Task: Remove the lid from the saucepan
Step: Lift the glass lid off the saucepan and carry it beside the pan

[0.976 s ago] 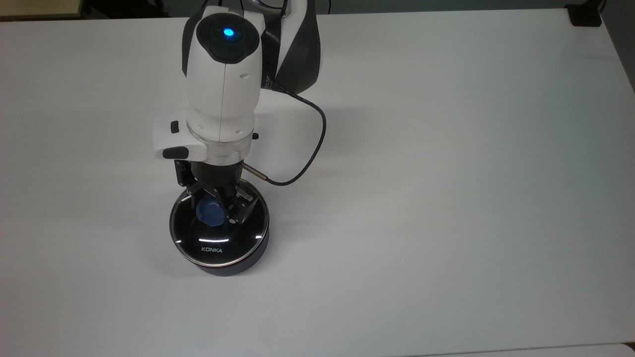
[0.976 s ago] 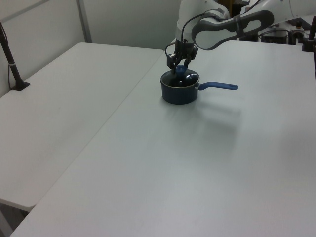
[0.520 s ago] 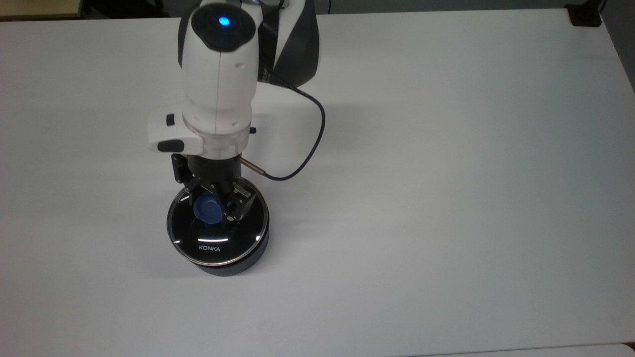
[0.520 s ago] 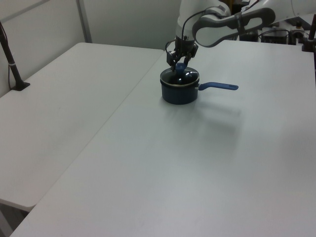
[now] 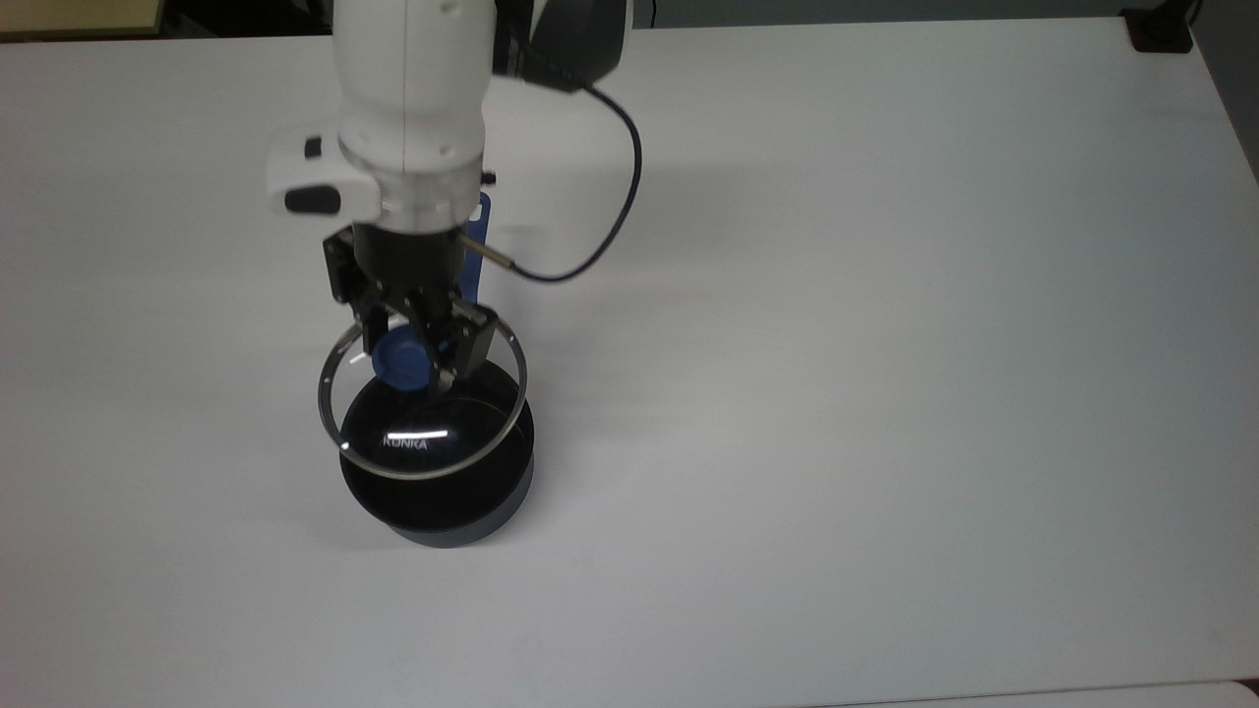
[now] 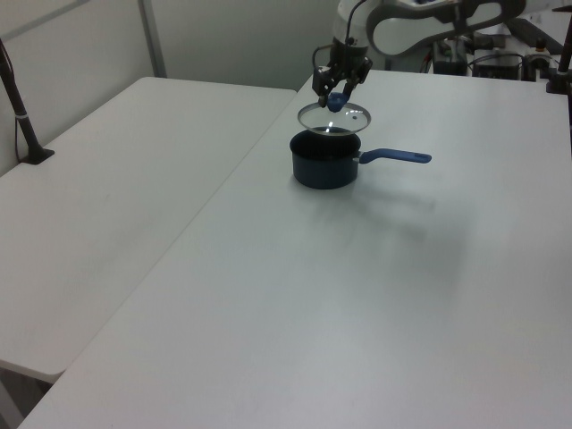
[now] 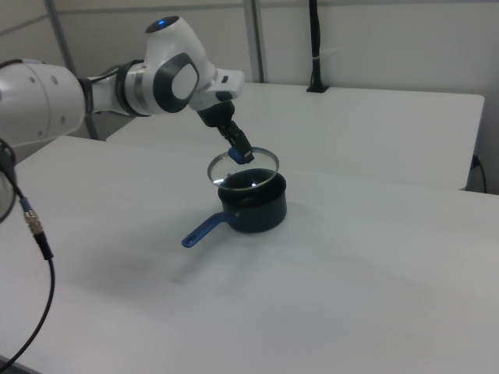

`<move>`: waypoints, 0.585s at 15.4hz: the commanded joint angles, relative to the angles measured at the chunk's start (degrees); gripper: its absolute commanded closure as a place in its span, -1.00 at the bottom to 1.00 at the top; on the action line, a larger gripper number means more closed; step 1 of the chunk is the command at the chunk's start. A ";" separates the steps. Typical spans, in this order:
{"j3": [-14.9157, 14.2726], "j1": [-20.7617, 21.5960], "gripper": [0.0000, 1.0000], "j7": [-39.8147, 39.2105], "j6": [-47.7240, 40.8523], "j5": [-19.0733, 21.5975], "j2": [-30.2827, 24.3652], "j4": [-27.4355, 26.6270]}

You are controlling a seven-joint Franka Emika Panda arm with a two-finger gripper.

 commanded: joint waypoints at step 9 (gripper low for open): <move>1.33 1.80 -0.13 -6.64 5.62 0.99 -30.64 -33.30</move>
